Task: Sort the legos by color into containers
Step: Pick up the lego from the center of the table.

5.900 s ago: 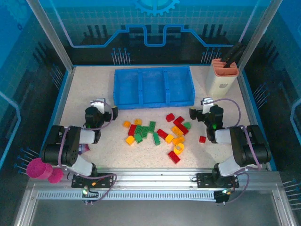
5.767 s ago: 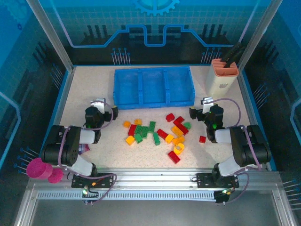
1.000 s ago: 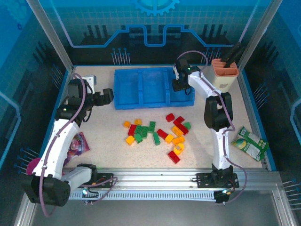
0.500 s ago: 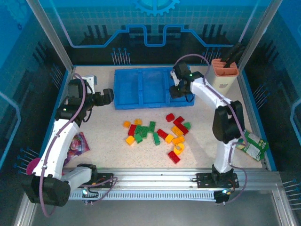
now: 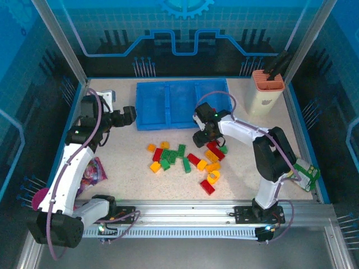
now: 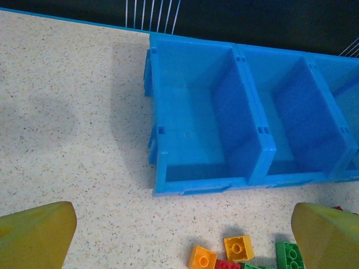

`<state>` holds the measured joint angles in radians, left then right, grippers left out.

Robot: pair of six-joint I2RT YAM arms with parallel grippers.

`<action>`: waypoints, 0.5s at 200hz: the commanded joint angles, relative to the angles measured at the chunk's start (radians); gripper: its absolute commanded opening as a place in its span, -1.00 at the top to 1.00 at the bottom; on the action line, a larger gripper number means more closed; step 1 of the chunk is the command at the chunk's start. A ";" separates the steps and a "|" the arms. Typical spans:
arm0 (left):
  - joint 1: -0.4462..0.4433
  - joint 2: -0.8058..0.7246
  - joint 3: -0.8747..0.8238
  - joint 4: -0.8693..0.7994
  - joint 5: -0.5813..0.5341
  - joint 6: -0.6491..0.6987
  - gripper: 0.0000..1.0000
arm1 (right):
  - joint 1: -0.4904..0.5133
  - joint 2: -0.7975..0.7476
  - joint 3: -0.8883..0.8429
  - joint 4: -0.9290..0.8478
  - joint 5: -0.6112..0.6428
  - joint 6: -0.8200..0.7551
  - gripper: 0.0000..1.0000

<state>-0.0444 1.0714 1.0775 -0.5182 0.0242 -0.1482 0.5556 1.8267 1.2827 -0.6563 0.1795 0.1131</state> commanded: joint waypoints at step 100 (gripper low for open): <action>-0.008 -0.013 -0.022 0.020 0.002 0.024 -0.99 | -0.006 0.170 0.120 -0.066 0.007 -0.042 0.22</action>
<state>-0.0444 1.0714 1.0752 -0.5175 0.0238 -0.1478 0.5552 1.9869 1.3766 -0.6666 0.1822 0.0589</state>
